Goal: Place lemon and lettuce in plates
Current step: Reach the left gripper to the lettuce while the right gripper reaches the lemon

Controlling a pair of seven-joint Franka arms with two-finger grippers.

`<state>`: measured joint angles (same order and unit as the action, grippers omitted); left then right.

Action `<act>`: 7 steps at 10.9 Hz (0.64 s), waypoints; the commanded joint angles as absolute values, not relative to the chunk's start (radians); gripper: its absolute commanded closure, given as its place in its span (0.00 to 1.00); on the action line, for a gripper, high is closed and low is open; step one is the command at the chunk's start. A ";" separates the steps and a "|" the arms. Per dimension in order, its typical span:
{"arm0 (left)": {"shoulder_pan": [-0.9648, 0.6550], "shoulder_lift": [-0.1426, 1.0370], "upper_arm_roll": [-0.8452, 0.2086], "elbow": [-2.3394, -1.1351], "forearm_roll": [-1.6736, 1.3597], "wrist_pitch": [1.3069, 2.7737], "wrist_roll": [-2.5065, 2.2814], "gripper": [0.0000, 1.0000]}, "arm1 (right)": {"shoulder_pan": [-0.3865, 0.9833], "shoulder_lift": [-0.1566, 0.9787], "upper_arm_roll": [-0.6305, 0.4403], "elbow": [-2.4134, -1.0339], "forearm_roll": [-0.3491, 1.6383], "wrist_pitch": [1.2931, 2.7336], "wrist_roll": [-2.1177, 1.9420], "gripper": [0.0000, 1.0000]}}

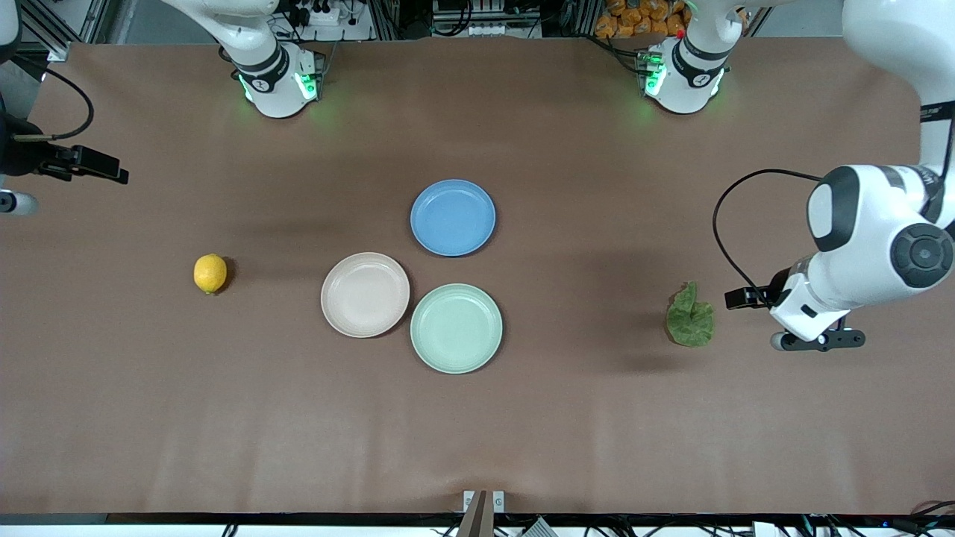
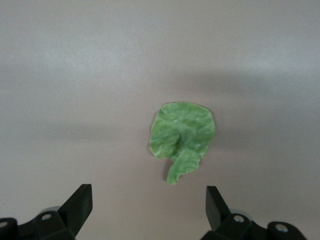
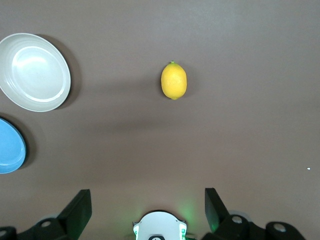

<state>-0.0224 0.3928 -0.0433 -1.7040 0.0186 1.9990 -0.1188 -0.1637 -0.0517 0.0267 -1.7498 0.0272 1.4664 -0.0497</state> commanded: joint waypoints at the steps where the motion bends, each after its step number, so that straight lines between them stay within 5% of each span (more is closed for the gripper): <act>1: 0.001 0.382 -0.048 -1.850 0.032 2.127 -0.124 0.00 | -0.167 -0.071 0.040 -1.816 0.014 1.515 -0.054 0.00; 7: -0.026 0.390 -0.052 -1.957 -0.002 2.175 -0.127 0.00 | -0.164 -0.077 0.041 -1.919 0.011 1.584 -0.055 0.00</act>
<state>-0.0032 0.4030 -0.0464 -1.9053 0.0141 2.1391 -0.1188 -0.1612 -0.0511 0.0348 -1.8526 0.0229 1.5381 -0.0497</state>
